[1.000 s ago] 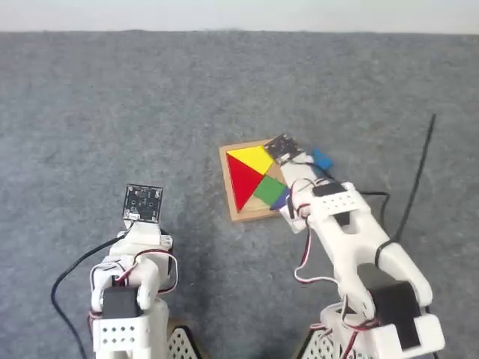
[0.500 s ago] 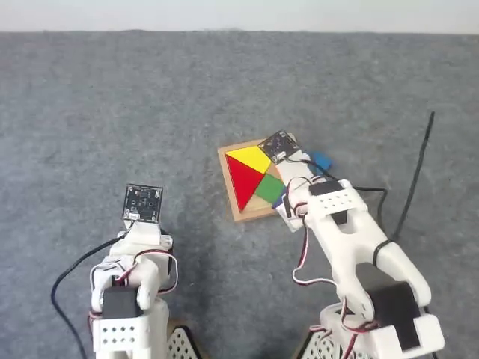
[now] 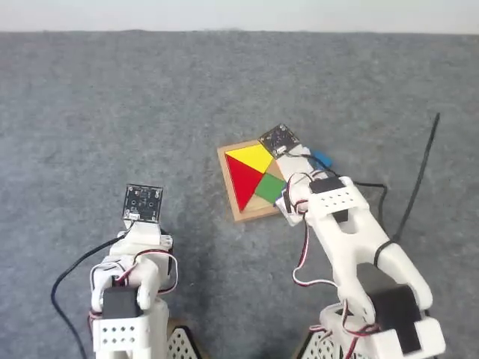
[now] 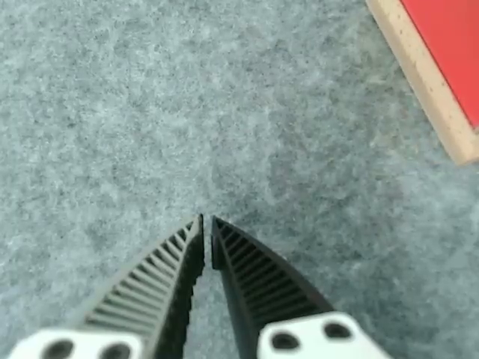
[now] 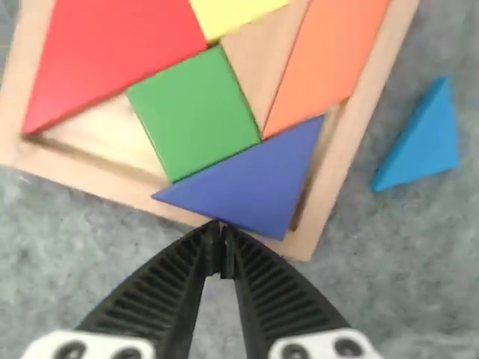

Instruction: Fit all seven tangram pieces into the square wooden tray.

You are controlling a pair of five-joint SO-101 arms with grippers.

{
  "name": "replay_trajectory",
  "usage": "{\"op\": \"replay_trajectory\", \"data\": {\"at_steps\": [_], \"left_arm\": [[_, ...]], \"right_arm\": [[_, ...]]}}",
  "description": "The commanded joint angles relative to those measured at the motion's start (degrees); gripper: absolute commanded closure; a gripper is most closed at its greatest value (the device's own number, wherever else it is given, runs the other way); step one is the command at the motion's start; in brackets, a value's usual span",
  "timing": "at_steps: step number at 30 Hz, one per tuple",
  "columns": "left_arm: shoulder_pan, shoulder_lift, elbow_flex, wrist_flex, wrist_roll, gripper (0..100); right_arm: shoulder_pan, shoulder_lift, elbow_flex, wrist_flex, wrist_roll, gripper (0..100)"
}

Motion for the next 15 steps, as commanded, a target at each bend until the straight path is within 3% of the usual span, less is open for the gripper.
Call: {"op": "replay_trajectory", "data": {"at_steps": [1,15], "left_arm": [[0.09,-0.97,-0.66,0.18,0.00,98],[0.09,-0.97,-0.66,0.18,0.00,98]], "right_arm": [[0.22,-2.68,-3.34,0.04,-0.35,99.1],[4.35,5.23,-9.41,-4.00,-0.35,99.1]]}}
